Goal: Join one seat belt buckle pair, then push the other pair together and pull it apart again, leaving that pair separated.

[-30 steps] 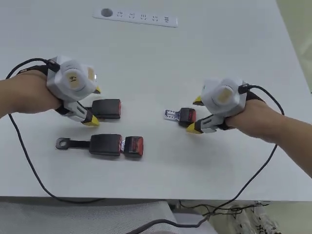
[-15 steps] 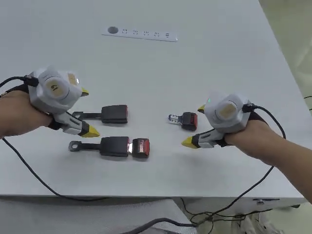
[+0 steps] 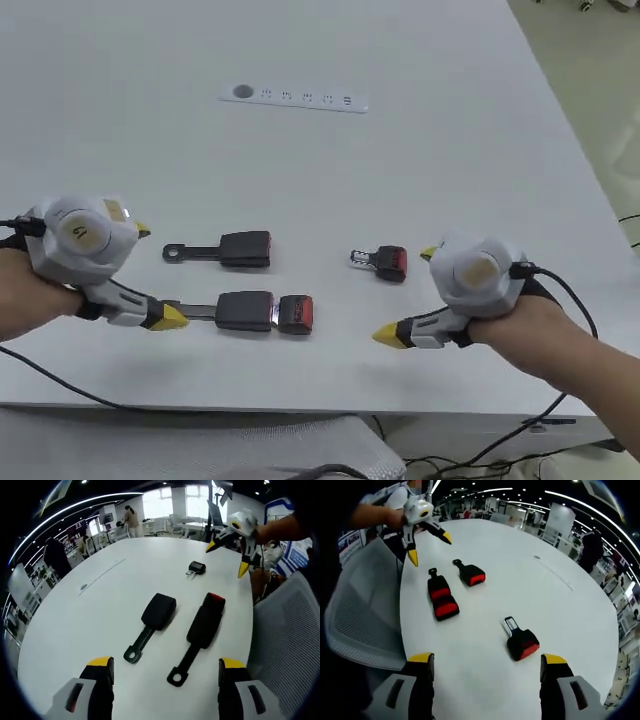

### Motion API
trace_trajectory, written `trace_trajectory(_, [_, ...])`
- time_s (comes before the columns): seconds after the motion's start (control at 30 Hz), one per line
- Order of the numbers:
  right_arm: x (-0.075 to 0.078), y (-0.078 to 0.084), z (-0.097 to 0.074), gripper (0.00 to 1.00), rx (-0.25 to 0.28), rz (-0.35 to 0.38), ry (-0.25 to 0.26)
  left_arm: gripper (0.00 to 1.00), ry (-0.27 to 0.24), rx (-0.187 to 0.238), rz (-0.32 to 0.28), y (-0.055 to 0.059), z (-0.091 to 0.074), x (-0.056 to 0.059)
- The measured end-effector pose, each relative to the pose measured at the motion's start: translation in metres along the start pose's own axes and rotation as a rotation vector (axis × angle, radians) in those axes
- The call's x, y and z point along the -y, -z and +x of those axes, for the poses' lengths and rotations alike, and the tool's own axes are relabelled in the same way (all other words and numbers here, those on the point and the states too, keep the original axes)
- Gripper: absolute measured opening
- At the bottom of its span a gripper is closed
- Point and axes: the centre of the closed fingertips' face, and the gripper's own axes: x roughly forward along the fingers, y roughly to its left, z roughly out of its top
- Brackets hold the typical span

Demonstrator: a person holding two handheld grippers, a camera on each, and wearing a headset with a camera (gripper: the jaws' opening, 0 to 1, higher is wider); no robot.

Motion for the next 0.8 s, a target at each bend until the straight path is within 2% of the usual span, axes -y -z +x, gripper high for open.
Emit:
trace_trajectory(0.07, [-0.001, 0.0, -0.001, 0.9, 0.016, 0.019, 0.004, 0.91, -0.003, 0.018, -0.053, 0.001, -0.002, 0.003])
trace_trajectory(0.13, [-0.001, 0.0, -0.004, 0.93, 0.031, 0.033, 0.013, 0.95, -0.001, 0.012, -0.087, 0.006, -0.002, 0.006])
trace_trajectory(0.27, [0.002, -0.001, -0.006, 0.99, 0.062, 0.091, 0.022, 1.0, -0.001, 0.004, -0.1, 0.013, -0.004, 0.01])
trace_trajectory(0.5, [-0.003, -0.009, -0.012, 0.99, 0.097, 0.132, 0.013, 1.0, -0.026, 0.009, -0.131, 0.019, -0.011, 0.007])
trace_trajectory(0.67, [-0.01, -0.015, -0.012, 0.99, 0.123, 0.152, 0.011, 1.0, -0.034, 0.031, -0.156, 0.023, -0.016, 0.006])
trace_trajectory(0.7, [-0.01, -0.015, -0.012, 0.99, 0.126, 0.155, 0.012, 1.0, -0.035, 0.035, -0.158, 0.021, -0.016, 0.008])
trace_trajectory(0.8, [-0.015, -0.016, -0.012, 0.99, 0.131, 0.167, 0.007, 1.0, -0.031, 0.039, -0.16, 0.023, -0.017, 0.012])
